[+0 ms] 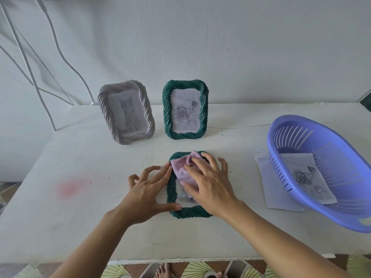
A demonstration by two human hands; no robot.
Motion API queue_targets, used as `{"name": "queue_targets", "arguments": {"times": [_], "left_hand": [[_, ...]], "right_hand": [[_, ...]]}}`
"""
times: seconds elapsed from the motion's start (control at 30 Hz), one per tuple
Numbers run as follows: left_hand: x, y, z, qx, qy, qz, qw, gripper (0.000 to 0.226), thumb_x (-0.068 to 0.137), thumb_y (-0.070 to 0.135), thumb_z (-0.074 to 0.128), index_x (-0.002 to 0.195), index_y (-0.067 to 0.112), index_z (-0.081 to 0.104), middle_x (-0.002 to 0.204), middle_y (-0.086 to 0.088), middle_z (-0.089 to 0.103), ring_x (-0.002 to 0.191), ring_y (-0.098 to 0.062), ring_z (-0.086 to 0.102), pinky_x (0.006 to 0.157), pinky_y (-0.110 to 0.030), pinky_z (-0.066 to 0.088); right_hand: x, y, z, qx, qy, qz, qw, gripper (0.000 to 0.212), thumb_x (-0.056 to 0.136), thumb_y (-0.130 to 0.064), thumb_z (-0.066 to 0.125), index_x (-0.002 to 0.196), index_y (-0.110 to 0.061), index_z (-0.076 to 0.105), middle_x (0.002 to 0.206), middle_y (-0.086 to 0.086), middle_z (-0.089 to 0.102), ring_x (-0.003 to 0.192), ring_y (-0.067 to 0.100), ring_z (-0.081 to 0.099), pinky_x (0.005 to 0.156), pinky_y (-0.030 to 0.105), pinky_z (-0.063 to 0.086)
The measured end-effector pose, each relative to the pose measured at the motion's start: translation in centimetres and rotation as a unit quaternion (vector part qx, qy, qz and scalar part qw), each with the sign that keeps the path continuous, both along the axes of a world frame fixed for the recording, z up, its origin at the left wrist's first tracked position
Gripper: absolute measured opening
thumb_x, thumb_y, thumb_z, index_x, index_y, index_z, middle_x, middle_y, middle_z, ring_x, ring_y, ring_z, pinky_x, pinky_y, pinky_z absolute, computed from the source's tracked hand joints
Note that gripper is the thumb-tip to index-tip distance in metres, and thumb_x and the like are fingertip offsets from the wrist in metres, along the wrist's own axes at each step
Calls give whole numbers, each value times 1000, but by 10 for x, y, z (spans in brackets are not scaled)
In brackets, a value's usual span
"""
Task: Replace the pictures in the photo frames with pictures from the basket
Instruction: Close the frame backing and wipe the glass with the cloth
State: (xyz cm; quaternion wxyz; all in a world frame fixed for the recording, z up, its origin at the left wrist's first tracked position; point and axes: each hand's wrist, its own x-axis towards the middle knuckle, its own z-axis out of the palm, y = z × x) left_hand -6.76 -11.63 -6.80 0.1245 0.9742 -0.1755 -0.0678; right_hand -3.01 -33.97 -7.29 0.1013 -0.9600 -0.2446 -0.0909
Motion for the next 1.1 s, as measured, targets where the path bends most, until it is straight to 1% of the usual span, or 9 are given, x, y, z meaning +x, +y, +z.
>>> {"name": "queue_targets", "arguments": {"times": [0.07, 0.17, 0.27, 0.43, 0.5, 0.6, 0.73, 0.93, 1.1], "left_hand": [[0, 1, -1, 6, 0, -2, 1000, 104, 75, 95, 32, 152, 46, -18, 160, 31, -10, 144, -4, 5, 104, -40, 17], [0, 1, -2, 7, 1, -4, 1000, 104, 75, 94, 31, 152, 45, -19, 162, 29, -8, 144, -6, 6, 103, -40, 17], [1, 1, -2, 29, -5, 1, 1000, 103, 75, 95, 27, 154, 42, -15, 162, 27, -8, 145, -5, 5, 101, -39, 16], [3, 0, -3, 44, -7, 6, 999, 107, 74, 96, 25, 158, 35, 1, 163, 25, 1, 146, -7, 10, 100, -43, 19], [3, 1, -4, 48, -10, 3, 999, 107, 74, 97, 24, 158, 35, 1, 163, 26, -2, 146, -7, 12, 99, -42, 20], [3, 2, -4, 60, -9, 3, 998, 106, 73, 97, 23, 157, 38, -7, 161, 29, -9, 145, -5, 9, 99, -41, 20], [2, 1, -3, 41, -7, 5, 999, 104, 73, 97, 23, 155, 43, -9, 160, 31, -11, 144, -4, 9, 98, -43, 20], [4, 1, -2, 51, 11, 1, 999, 101, 72, 98, 21, 152, 48, -14, 160, 30, -17, 143, -4, 2, 102, -43, 17], [4, 0, -2, 37, 15, -1, 999, 102, 73, 96, 29, 153, 48, -10, 160, 31, -14, 143, -5, 1, 101, -41, 15]], "right_hand": [[-3, 1, 0, -4, 11, -1, 1000, 41, 95, -52, 40, 124, -30, 59, 138, -3, 50, 131, 26, 41, 98, 50, 38], [0, -3, -5, 45, 11, 18, 999, 32, 93, -28, 54, 125, -29, 58, 127, -5, 57, 117, 23, 49, 86, 42, 47], [6, -6, -5, 47, 27, 41, 998, 38, 92, -17, 60, 128, -28, 59, 130, -3, 57, 118, 23, 48, 86, 40, 48], [1, -16, 2, 27, 58, 131, 989, 32, 90, -14, 66, 119, -26, 67, 136, -6, 56, 117, 18, 45, 87, 35, 46], [-5, -22, 2, 22, 65, 164, 984, 38, 89, -9, 66, 121, -28, 65, 136, -9, 56, 114, 17, 45, 86, 32, 42], [-11, -29, 2, 1, 54, 189, 980, 47, 85, -4, 67, 122, -32, 63, 135, -10, 56, 114, 20, 47, 86, 37, 44], [-11, -39, 7, -18, 25, 173, 984, 52, 79, 1, 56, 119, -31, 65, 130, -10, 59, 112, 22, 48, 85, 38, 43], [5, -45, 5, -32, -1, 84, 996, 39, 85, -13, 64, 121, -27, 65, 130, -4, 62, 117, 25, 49, 90, 42, 45], [24, -21, -4, -20, -9, 68, 997, 45, 83, -13, 67, 127, -20, 61, 130, 1, 63, 126, 27, 48, 96, 41, 46]]}}
